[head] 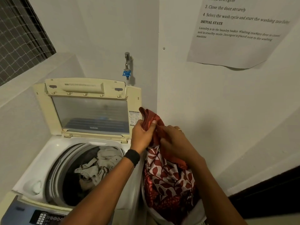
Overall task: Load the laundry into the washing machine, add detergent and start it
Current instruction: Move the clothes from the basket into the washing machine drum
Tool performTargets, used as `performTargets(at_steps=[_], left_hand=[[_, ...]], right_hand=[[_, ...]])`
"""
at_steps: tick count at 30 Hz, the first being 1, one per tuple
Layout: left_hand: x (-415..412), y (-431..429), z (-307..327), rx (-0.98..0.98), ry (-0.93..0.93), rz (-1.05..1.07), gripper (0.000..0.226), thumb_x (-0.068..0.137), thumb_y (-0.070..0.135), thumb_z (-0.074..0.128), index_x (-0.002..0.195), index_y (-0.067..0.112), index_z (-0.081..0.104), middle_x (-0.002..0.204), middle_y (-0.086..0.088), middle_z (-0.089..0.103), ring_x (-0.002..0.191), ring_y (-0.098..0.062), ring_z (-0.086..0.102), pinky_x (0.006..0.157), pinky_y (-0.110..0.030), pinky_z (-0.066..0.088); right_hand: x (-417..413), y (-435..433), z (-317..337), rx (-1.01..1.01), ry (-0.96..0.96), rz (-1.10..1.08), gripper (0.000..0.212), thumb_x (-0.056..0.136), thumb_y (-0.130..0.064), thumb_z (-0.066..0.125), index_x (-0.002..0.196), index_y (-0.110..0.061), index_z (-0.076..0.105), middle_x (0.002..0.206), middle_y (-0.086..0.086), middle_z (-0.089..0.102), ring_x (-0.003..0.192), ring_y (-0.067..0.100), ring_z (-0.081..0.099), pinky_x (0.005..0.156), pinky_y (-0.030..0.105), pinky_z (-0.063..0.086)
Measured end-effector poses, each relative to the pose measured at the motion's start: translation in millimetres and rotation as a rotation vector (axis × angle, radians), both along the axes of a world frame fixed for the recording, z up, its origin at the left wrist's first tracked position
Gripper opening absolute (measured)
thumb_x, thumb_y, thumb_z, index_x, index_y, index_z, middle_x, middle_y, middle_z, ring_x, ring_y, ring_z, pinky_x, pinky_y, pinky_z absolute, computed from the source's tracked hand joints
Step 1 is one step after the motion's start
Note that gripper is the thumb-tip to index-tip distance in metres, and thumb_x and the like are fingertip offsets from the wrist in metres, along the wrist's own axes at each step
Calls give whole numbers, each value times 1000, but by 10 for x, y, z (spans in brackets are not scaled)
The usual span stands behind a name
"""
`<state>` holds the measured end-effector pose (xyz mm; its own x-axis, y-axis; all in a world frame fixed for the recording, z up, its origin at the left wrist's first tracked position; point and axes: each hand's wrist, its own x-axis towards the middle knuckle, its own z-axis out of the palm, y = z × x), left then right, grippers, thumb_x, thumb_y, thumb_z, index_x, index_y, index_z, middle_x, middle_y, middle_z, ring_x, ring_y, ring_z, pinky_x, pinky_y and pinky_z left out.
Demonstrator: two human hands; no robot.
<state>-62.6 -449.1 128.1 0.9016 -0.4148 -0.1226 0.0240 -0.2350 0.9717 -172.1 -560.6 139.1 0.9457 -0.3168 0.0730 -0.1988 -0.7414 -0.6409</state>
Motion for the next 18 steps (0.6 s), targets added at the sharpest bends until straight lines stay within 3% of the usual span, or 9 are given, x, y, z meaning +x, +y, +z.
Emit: performTargets(at_steps=[2,5,8,11,14,18], left_hand=[[20,88,68,-83,163,-115,47,90,52,71,123,20,63,115,0,74,105,-14,70,95,-34,58],[65,161,128,-58,242,-243,72,74,64,77,130,20,62,118,0,74,110,-15,70,92,-29,56],[57,106,112,-14,244,-227,60,77,44,86,127,20,63,115,-2,74,107,-18,71,89,-30,58],[94,28,127,-71,283,-140,45,85,28,82,126,18,64,113,-6,75,104,-22,72,84,-33,60],[244,81,162,-70,240,-141,52,85,21,81,131,18,57,116,-7,72,101,-22,72,73,-29,61],[343,163,155,-69,193,-145,58,85,12,80,136,12,53,117,-10,71,98,-23,73,68,-26,61]], right_hand=[[-14,-58,-74,-84,-32,13,38,102,-19,52,139,-26,58,107,-4,54,93,14,52,82,29,47],[-29,-95,-35,-163,-11,86,36,103,-20,54,138,-23,61,119,3,55,97,21,59,84,30,52],[-32,-94,-25,-98,-106,94,29,101,-24,60,128,-17,69,123,1,66,102,14,63,92,34,55],[-81,19,-116,132,-241,-70,30,91,-42,73,117,-31,64,105,-21,67,88,-5,64,82,27,60],[-219,-25,-257,268,-57,-63,48,81,-61,74,108,-33,45,111,-15,64,85,8,71,72,30,64],[-380,-276,-218,138,273,97,50,88,-42,75,119,-39,35,122,2,65,93,18,70,79,37,64]])
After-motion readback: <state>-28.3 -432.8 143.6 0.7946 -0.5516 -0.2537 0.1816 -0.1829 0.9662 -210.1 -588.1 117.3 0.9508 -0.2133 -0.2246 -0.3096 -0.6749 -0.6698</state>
